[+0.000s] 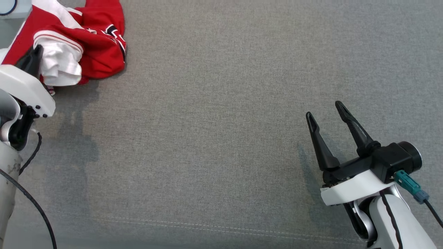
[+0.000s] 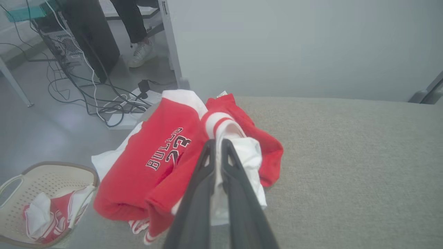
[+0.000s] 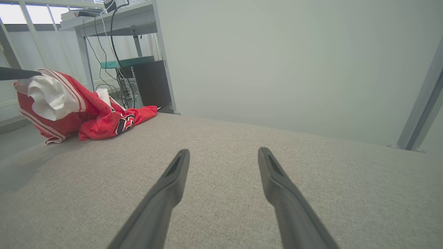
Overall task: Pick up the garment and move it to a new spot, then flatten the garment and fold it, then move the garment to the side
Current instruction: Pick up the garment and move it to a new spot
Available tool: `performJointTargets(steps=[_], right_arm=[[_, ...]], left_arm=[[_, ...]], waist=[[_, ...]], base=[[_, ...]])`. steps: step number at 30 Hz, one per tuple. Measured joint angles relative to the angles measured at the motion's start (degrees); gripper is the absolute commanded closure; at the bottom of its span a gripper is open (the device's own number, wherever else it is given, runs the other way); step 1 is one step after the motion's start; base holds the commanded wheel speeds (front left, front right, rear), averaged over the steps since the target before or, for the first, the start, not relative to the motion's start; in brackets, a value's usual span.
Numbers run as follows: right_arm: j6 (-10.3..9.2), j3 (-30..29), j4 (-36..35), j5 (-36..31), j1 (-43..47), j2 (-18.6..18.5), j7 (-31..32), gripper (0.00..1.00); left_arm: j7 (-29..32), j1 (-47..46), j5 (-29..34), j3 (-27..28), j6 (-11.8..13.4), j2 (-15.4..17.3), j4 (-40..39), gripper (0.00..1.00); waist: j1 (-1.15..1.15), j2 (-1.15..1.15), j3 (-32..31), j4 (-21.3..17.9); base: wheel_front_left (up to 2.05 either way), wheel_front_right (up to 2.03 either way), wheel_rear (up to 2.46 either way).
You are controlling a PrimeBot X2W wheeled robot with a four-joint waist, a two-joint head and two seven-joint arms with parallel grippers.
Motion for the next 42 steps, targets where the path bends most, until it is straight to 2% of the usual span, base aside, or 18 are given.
performJointTargets(steps=[4,11,15,19,24,29,36,42], right_arm=[[0.0,-0.6,0.1,0.0,0.8,0.1,0.0,0.0],[0.0,-1.7,0.1,0.3,2.8,0.5,0.0,0.0],[0.0,-3.0,-0.1,0.5,3.9,1.4,0.0,0.0],[0.0,-4.7,-0.2,0.5,5.2,1.8,0.0,0.0],[0.0,-6.7,-0.5,0.5,5.9,2.1,-0.1,0.0],[0.0,-7.8,-1.1,0.4,5.9,2.4,-0.1,0.0],[0.0,-8.7,-1.9,0.4,5.9,3.4,-0.1,0.0],[0.0,-8.0,-1.9,0.5,5.9,3.7,-0.1,0.0]], left_arm=[[-1.5,-0.2,1.8,-0.5,1.7,0.2,-4.5,1.0],[-3.1,-0.9,6.2,-2.5,5.6,2.0,-17.0,1.0],[-2.3,-1.4,7.5,-4.2,6.5,1.9,-25.3,1.0],[-1.2,-1.1,8.2,-6.7,7.9,0.2,-33.7,1.0],[-0.3,2.6,8.2,-12.2,8.5,-5.9,-41.0,1.0],[0.2,7.2,7.2,-19.3,8.4,-12.6,-41.5,1.0],[0.7,8.5,6.5,-27.8,5.2,-20.1,-33.8,1.0],[0.6,8.5,5.9,-31.6,3.9,-22.5,-23.7,1.0]], waist=[[0.0,0.0,-1.4,0.2],[0.0,0.0,-4.9,-0.3],[0.0,0.0,-6.3,-1.6],[-0.01,0.0,-7.3,-3.3],[-0.01,0.0,-7.7,-5.6],[-0.01,0.0,-7.6,-8.8],[-0.01,0.0,-6.7,-14.8],[-0.01,0.0,-5.0,-20.6]], base=[[0.0,0.0,0.0],[0.0,0.0,0.0],[0.0,0.0,0.0],[0.0,0.0,0.0],[0.0,0.0,0.0],[0.0,0.0,0.0],[0.0,0.0,0.0],[0.0,0.0,0.0]])
